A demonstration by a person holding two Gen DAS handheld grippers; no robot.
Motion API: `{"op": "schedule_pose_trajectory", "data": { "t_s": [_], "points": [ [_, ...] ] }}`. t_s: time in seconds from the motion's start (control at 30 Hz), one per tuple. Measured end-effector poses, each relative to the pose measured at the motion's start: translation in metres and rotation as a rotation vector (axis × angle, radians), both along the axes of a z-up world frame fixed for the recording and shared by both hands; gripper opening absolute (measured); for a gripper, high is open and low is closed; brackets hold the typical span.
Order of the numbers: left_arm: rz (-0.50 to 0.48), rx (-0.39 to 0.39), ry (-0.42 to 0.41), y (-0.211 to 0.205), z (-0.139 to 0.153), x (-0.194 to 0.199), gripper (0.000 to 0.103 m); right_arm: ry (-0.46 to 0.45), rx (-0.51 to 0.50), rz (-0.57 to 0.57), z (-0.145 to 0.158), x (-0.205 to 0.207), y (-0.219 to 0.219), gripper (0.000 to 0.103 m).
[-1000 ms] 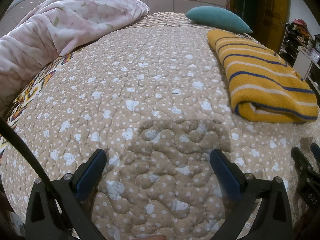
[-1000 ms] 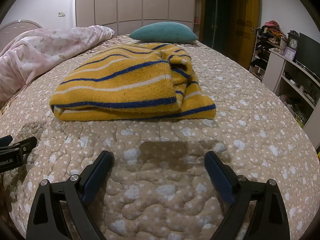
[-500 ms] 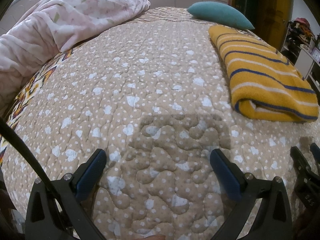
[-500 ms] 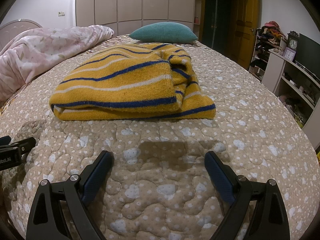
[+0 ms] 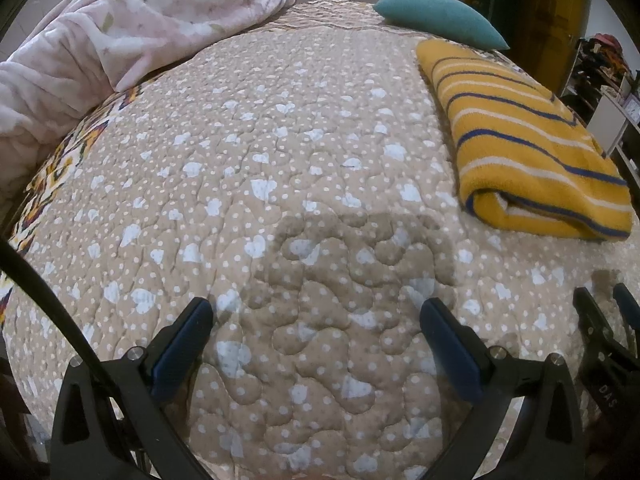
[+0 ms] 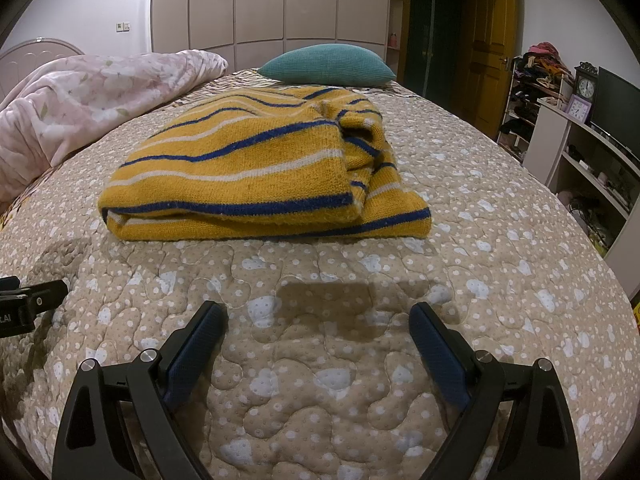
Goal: Fold small clothes
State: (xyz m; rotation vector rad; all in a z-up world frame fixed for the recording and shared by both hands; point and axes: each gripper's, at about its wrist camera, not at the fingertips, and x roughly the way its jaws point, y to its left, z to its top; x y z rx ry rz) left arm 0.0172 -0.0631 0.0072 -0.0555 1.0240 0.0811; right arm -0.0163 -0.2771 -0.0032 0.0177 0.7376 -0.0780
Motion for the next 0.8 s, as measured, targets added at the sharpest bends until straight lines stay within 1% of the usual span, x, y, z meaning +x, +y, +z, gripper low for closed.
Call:
{"op": "schedule_pose_trajectory", "data": {
  "t_s": [0.23,0.43,0.6,0.73,0.8],
  "points": [
    [0.0,-0.015,0.002,0.001,0.0,-0.001,0.103,0.0,0.0,0.0,0.0,0.0,0.0,0.096],
    [0.001,-0.026,0.026,0.003,0.0,0.0,0.103,0.005,-0.001,-0.001,0.0,0.0,0.0,0.096],
    [-0.009,-0.04,0.052,0.006,0.002,0.003,0.103,0.054,0.009,-0.008,0.004,0.004,-0.002,0.097],
    [-0.007,-0.023,0.041,0.004,0.005,-0.001,0.103,0.104,0.026,-0.01,0.01,0.009,-0.007,0.097],
    [-0.009,-0.027,0.038,0.001,0.007,-0.005,0.103,0.119,0.04,-0.018,0.013,0.008,-0.011,0.097]
  ]
}}
